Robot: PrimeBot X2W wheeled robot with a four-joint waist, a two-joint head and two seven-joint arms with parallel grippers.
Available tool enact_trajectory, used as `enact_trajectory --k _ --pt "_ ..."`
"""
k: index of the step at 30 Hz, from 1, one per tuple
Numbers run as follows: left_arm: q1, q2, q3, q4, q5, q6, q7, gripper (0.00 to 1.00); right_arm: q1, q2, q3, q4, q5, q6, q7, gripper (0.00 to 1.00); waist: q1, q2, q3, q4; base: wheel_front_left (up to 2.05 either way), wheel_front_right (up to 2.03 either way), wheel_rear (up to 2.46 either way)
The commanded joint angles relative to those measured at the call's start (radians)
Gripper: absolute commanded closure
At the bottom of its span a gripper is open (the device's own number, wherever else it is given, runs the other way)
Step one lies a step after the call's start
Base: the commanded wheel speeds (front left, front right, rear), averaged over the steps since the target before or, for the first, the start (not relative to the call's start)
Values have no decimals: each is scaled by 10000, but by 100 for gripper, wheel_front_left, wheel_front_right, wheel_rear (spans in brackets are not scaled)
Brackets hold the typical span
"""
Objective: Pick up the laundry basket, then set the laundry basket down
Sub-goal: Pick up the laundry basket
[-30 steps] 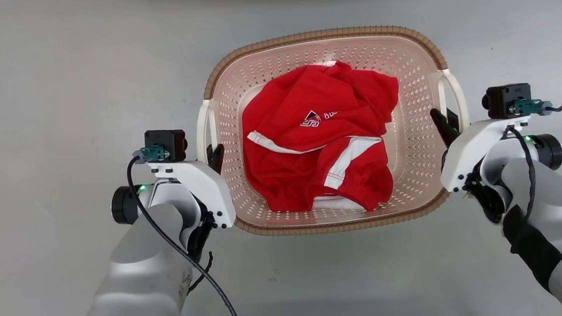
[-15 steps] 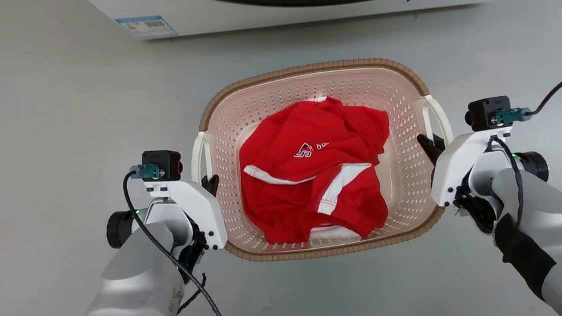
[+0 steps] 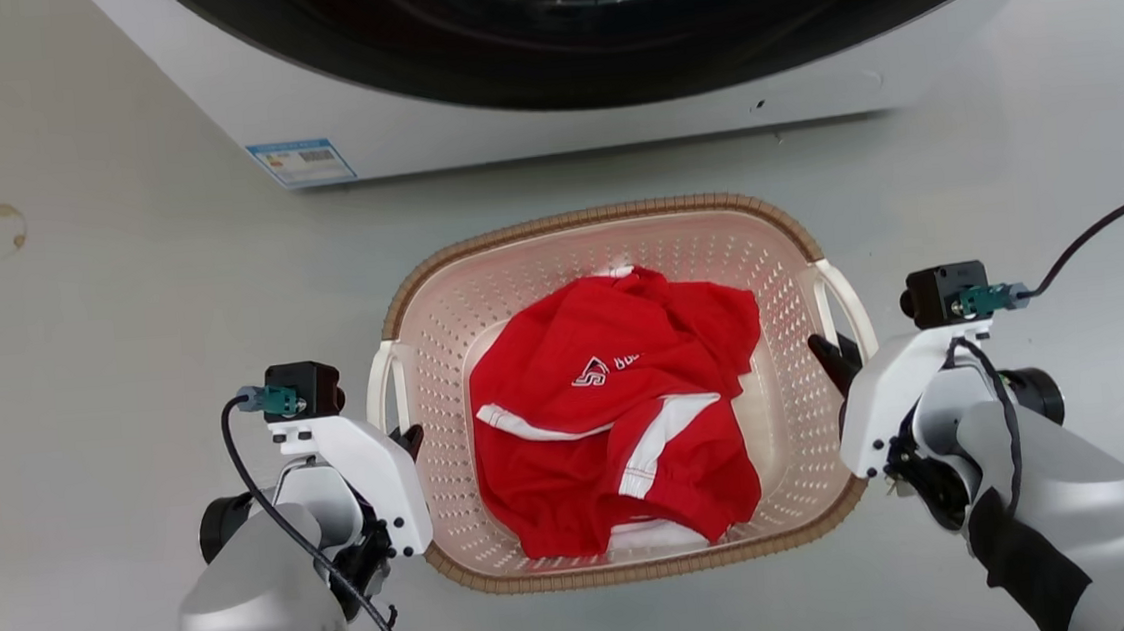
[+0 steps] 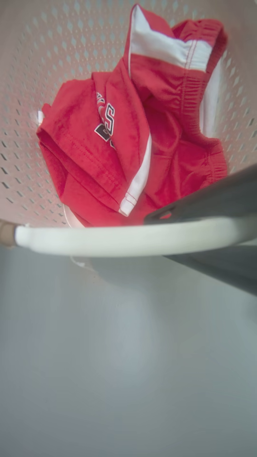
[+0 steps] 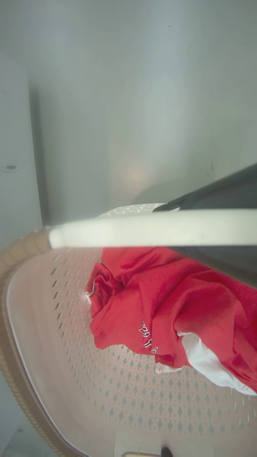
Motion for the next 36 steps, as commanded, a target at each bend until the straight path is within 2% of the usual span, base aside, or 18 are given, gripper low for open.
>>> enact_trajectory --k 1,19,36 --pt "356 1341 214 330 -52 152 113 100 321 -803 17 190 139 33 -313 100 0 0 -337 -74 0 0 0" --pt "1753 1729 -11 501 -728 152 1212 100 1626 -803 1163 389 1799 33 -227 100 0 0 -2284 -479 0 0 0" --pt "2937 1775 -229 684 -917 179 2339 100 2850 -803 2153 719 3055 33 -43 100 0 0 -4378 -369 0 0 0"
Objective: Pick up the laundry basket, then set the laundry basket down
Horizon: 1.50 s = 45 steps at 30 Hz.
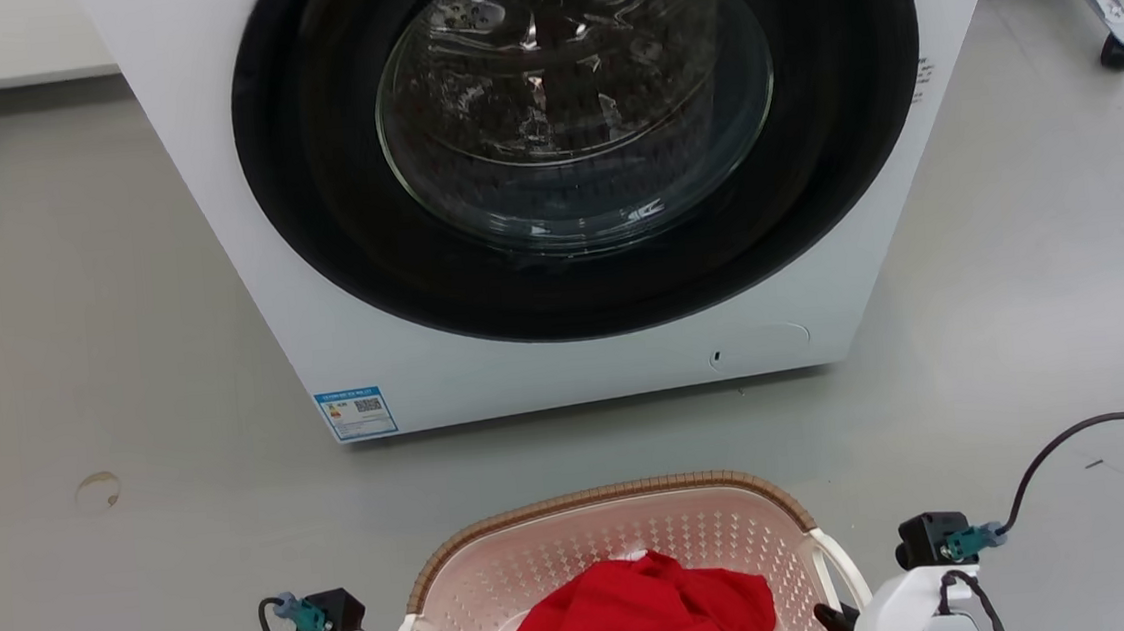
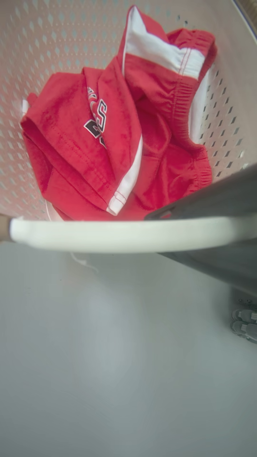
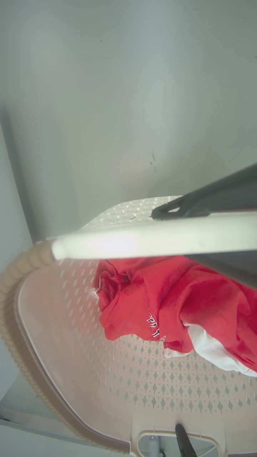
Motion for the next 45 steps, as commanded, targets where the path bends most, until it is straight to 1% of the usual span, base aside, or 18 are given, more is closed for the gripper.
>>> enact_trajectory --k 1,7,14,22,45 --pt "127 1554 229 565 18 283 46 100 -61 -1130 -107 485 191 -42 -163 100 0 0 -222 36 0 0 0" --pt "277 1636 240 581 -59 328 243 100 75 -1130 119 555 490 -42 -148 100 0 0 -492 125 0 0 0" --pt "82 1634 217 588 -59 345 251 100 -59 -1130 299 628 684 -42 -260 100 0 0 -309 262 0 0 0" --pt "-75 1518 183 593 -56 340 70 100 -163 -1130 451 670 762 -42 -332 100 0 0 -211 339 0 0 0" --pt "40 1549 127 604 -147 366 126 100 -78 -1130 565 695 851 -42 -316 100 0 0 -359 339 0 0 0"
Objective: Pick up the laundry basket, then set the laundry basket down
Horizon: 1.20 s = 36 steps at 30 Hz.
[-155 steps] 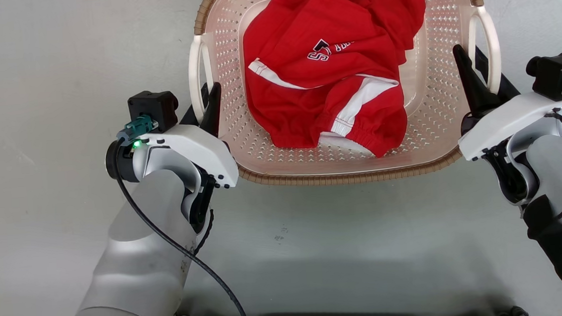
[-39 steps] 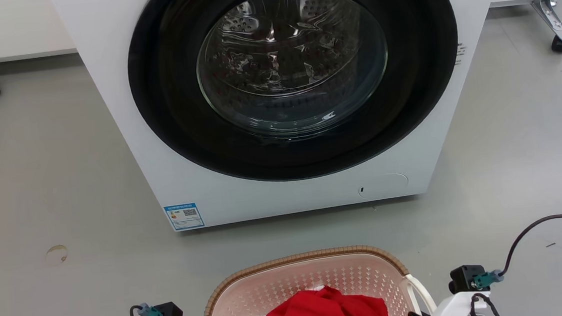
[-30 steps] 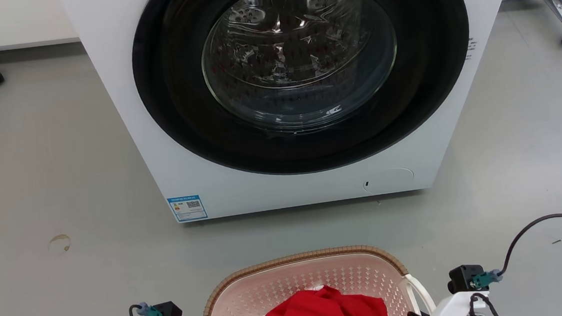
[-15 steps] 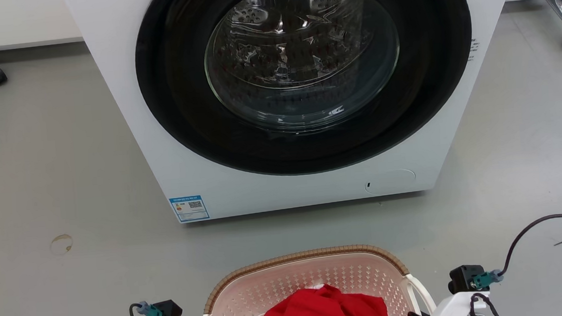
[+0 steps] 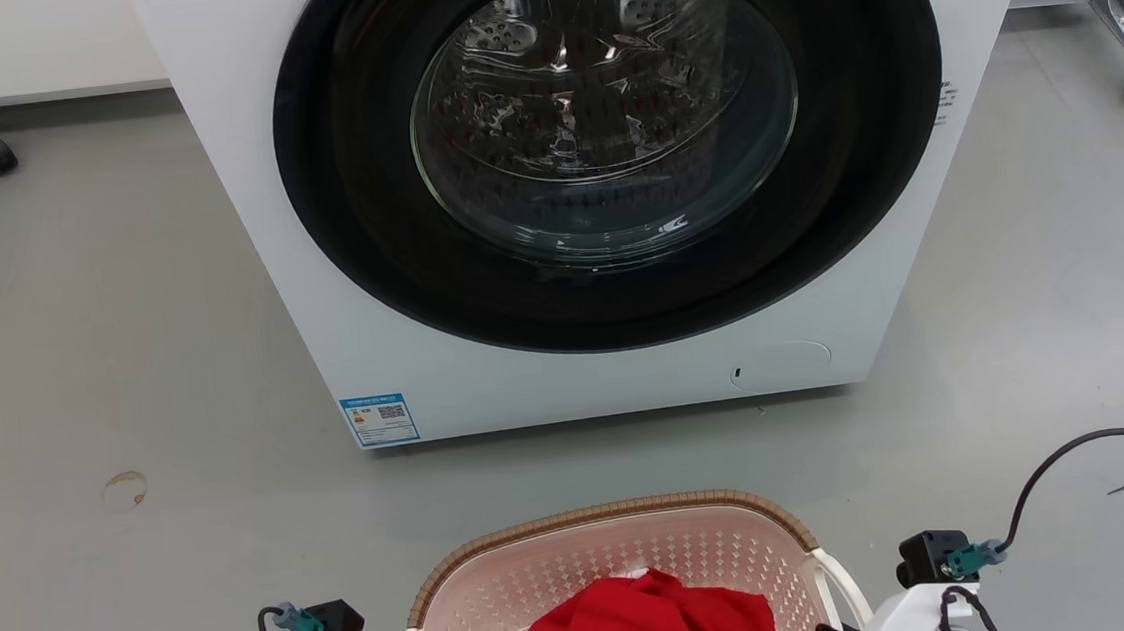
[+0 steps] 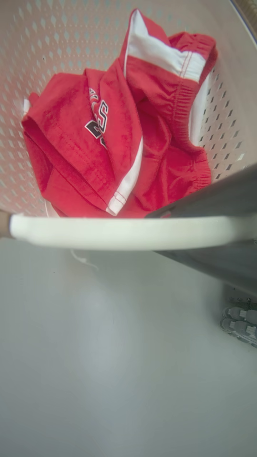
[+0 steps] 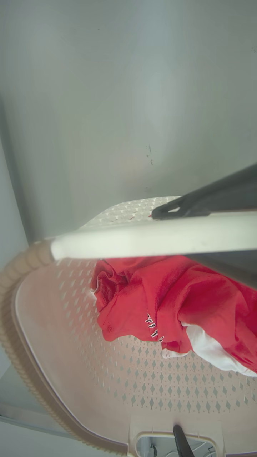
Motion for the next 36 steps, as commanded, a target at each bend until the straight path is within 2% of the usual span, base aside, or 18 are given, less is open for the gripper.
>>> enact_trajectory --k 1,36 --pt "-114 1517 254 554 35 361 -40 100 -279 -1180 -104 582 114 -46 -296 100 0 0 -1 -2 0 0 0" --pt "-101 1520 135 557 -35 396 -79 100 -232 -1180 -89 582 84 -46 -302 100 0 0 -28 34 0 0 0"
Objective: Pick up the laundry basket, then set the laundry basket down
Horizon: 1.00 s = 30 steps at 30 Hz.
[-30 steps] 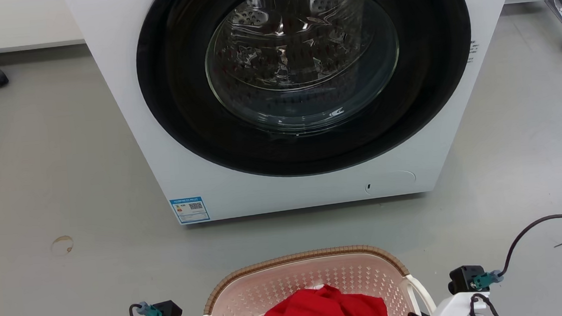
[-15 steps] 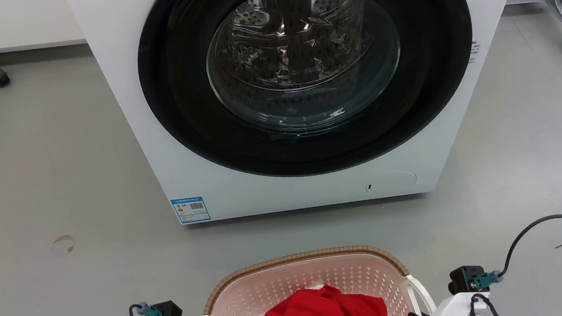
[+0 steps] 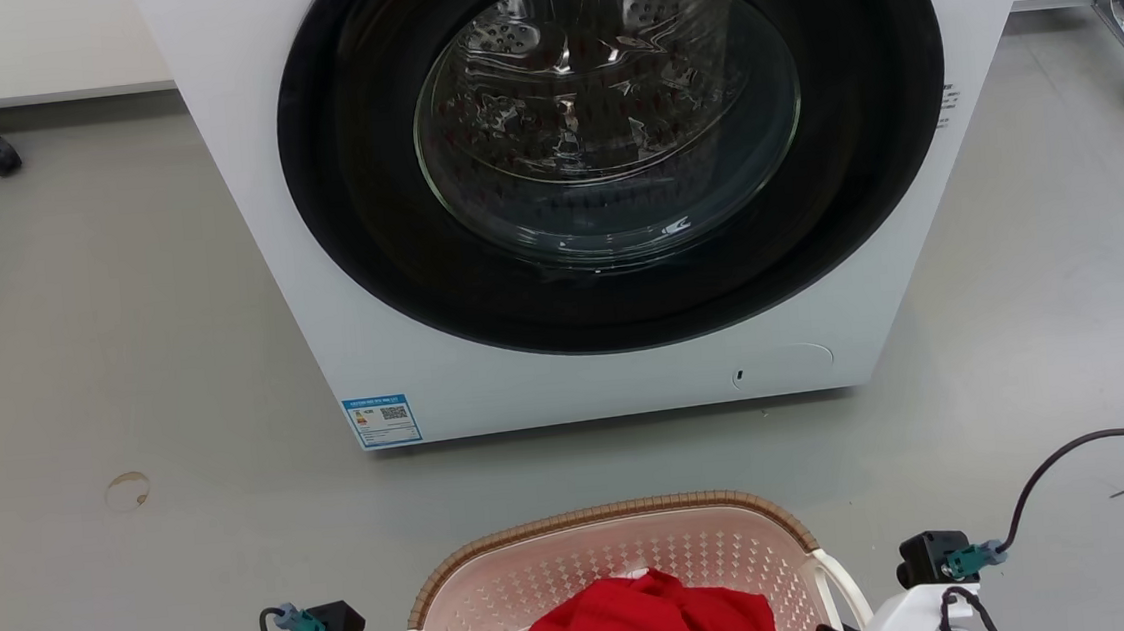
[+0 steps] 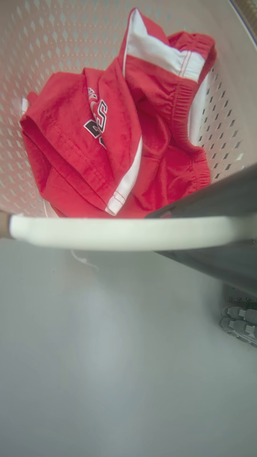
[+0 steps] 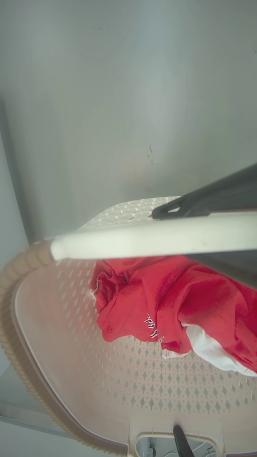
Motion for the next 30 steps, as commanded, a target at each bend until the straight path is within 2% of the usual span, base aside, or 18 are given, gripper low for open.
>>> enact_trajectory --k 1,15,30 --pt "-98 1519 254 548 38 390 -77 100 -234 -1178 -112 567 81 -50 -300 100 0 0 -6 0 0 0 0" --pt "-363 1512 137 548 124 382 -288 100 -482 -1178 -111 574 -10 -50 -503 100 0 0 417 25 0 0 0" --pt "-1337 1274 26 548 270 352 -799 100 -1512 -1178 -111 783 -269 -50 -996 100 0 0 2077 72 0 0 0"
